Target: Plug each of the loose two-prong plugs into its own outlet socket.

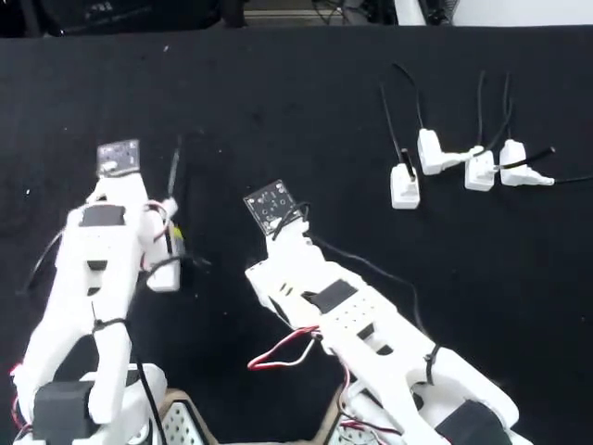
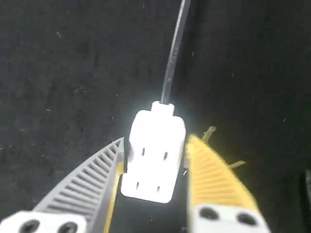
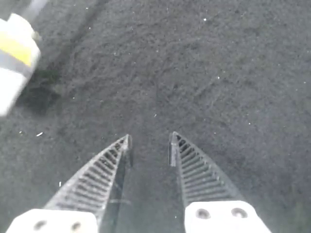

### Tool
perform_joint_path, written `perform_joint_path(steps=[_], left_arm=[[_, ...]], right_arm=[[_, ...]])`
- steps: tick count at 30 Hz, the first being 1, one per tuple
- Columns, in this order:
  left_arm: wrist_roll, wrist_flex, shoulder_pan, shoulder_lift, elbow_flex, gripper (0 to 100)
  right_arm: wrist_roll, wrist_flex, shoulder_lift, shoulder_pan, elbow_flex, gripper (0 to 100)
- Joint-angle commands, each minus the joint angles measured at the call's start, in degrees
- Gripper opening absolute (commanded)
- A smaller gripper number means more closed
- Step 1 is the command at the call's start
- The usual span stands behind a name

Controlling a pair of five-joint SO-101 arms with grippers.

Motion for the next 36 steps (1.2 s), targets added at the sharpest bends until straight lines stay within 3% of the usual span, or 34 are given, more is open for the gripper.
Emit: perform_joint_path(steps=[1, 5, 9, 13, 17, 21, 30, 36], left_arm=[[-3.6, -1.85, 0.57, -2.37, 1.54, 25], [-8.18, 2.37, -1.27, -2.99, -2.33, 25], [-13.71, 7.74, -7.96, -2.29, -10.42, 25], [-21.27, 7.21, -13.41, -2.2, -8.75, 25], [-24.09, -0.26, -14.2, -2.2, 0.4, 25], [-22.51, -7.65, -11.3, -2.46, 8.66, 25], [-7.91, -2.55, 5.05, -2.55, 6.2, 25], [-6.95, 1.67, 9.19, -2.9, 3.21, 25]], right_arm=[[-0.44, -1.32, -2.68, -0.53, -0.31, 11.9], [-0.44, -1.41, -2.59, -0.53, -0.4, 11.9], [-0.44, -1.41, -2.51, -0.53, -0.31, 11.9], [-0.44, -1.41, -2.51, -0.53, -0.31, 11.9], [-0.44, -1.41, -2.59, -0.53, -0.31, 11.9], [-0.44, -1.23, -2.68, -0.53, -0.31, 11.9], [-0.44, -1.41, -2.59, -0.62, -0.31, 11.9], [-0.44, -1.41, -2.59, -0.7, -0.22, 11.9]])
